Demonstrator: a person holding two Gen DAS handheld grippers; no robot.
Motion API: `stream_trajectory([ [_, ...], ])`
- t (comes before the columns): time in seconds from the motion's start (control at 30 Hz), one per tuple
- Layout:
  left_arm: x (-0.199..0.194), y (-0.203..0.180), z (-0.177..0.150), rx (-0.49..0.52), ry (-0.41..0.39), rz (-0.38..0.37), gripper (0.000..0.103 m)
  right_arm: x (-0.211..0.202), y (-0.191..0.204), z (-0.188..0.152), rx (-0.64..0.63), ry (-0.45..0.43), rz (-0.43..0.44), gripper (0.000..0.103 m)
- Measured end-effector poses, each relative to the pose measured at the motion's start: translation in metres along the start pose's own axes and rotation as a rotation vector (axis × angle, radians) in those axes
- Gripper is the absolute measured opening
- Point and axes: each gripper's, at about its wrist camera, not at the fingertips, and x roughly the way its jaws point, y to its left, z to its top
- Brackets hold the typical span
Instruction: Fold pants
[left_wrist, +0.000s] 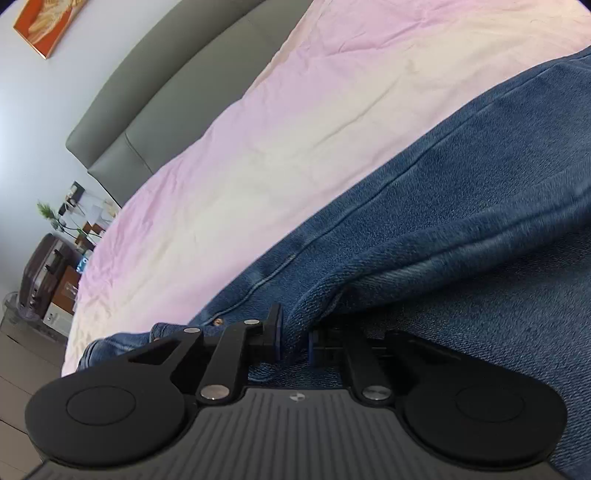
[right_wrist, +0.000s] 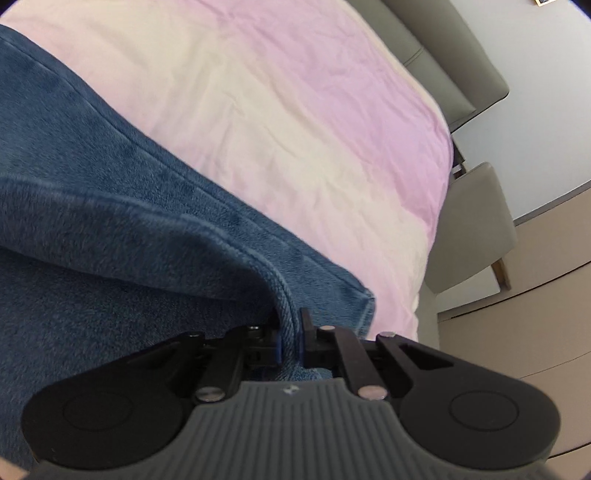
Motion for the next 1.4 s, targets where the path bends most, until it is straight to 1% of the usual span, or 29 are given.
stream_trajectory([
  [0.1, 0.005, 0.0, -0.001, -0.016, 0.015, -0.012, 0.018, 0.01, 0.007, 0.0, -0.005, 0.014, 0.005, 0.001],
  [0.13, 0.004, 0.0, -0.002, -0.015, 0.014, -0.009, 0.02, 0.01, 0.008, 0.0, -0.004, 0.013, 0.002, 0.002],
  [0.17, 0.002, 0.001, -0.002, -0.009, 0.012, -0.001, 0.025, 0.009, 0.008, -0.001, -0.002, 0.013, 0.001, 0.004],
  [0.2, -0.001, 0.003, 0.0, -0.003, 0.008, 0.001, 0.026, 0.008, 0.007, 0.0, 0.003, 0.014, -0.007, 0.008],
  [0.23, -0.005, 0.007, 0.001, -0.004, 0.006, -0.004, 0.028, 0.005, 0.005, -0.001, 0.009, 0.009, -0.028, 0.024],
  [0.27, -0.01, 0.009, 0.001, -0.007, 0.006, -0.013, 0.028, 0.0, 0.001, -0.001, 0.018, -0.007, -0.044, 0.044],
  [0.33, -0.022, 0.018, 0.002, -0.015, 0.006, -0.04, 0.03, -0.017, -0.011, -0.003, 0.054, -0.049, -0.051, 0.061],
  [0.37, -0.028, 0.02, 0.004, -0.019, 0.002, -0.056, 0.034, -0.025, -0.016, -0.005, 0.072, -0.064, -0.053, 0.063],
  [0.43, -0.046, 0.029, 0.003, -0.049, -0.011, -0.084, 0.041, -0.044, -0.026, -0.01, 0.109, -0.082, -0.031, 0.063],
  [0.5, -0.062, 0.038, -0.001, -0.099, -0.021, -0.135, 0.045, -0.064, -0.034, -0.02, 0.157, -0.104, -0.002, 0.064],
  [0.53, -0.07, 0.043, -0.004, -0.124, -0.03, -0.146, 0.059, -0.073, -0.037, -0.025, 0.183, -0.11, 0.014, 0.065],
  [0.57, -0.078, 0.049, -0.007, -0.155, -0.042, -0.139, 0.072, -0.081, -0.04, -0.032, 0.212, -0.112, 0.037, 0.065],
  [0.63, -0.092, 0.058, -0.015, -0.188, -0.055, -0.127, 0.073, -0.095, -0.041, -0.048, 0.257, -0.116, 0.085, 0.065],
  [0.73, -0.104, 0.079, -0.03, -0.246, -0.032, -0.144, 0.073, -0.107, -0.038, -0.074, 0.311, -0.1, 0.135, 0.065],
  [0.8, -0.113, 0.093, -0.049, -0.332, -0.015, -0.18, 0.073, -0.109, -0.036, -0.094, 0.386, -0.076, 0.182, 0.065],
  [0.87, -0.119, 0.105, -0.072, -0.461, 0.004, -0.219, 0.073, -0.107, -0.035, -0.117, 0.495, -0.043, 0.234, 0.066],
  [0.93, -0.119, 0.12, -0.098, -0.62, 0.015, -0.258, 0.073, -0.1, -0.035, -0.139, 0.63, -0.027, 0.292, 0.066],
  [1.07, -0.106, 0.146, -0.152, -0.996, 0.055, -0.352, 0.073, -0.079, -0.038, -0.179, 0.932, -0.003, 0.384, 0.066],
  [1.13, -0.091, 0.151, -0.171, -1.159, 0.068, -0.411, 0.073, -0.066, -0.041, -0.194, 1.083, 0.005, 0.416, 0.066],
  [1.2, -0.076, 0.152, -0.185, -1.294, 0.077, -0.449, 0.073, -0.051, -0.046, -0.208, 1.245, 0.008, 0.454, 0.066],
  [1.27, -0.059, 0.15, -0.194, -1.407, 0.088, -0.476, 0.073, -0.04, -0.047, -0.217, 1.372, 0.0, 0.495, 0.066],
  [1.3, -0.052, 0.149, -0.196, -1.447, 0.087, -0.486, 0.073, -0.033, -0.049, -0.219, 1.421, -0.004, 0.514, 0.066],
  [1.37, -0.036, 0.145, -0.196, -1.507, 0.086, -0.49, 0.073, -0.024, -0.049, -0.218, 1.468, -0.012, 0.517, 0.066],
  [1.4, -0.029, 0.144, -0.194, -1.519, 0.087, -0.489, 0.073, -0.018, -0.049, -0.218, 1.488, -0.021, 0.514, 0.066],
])
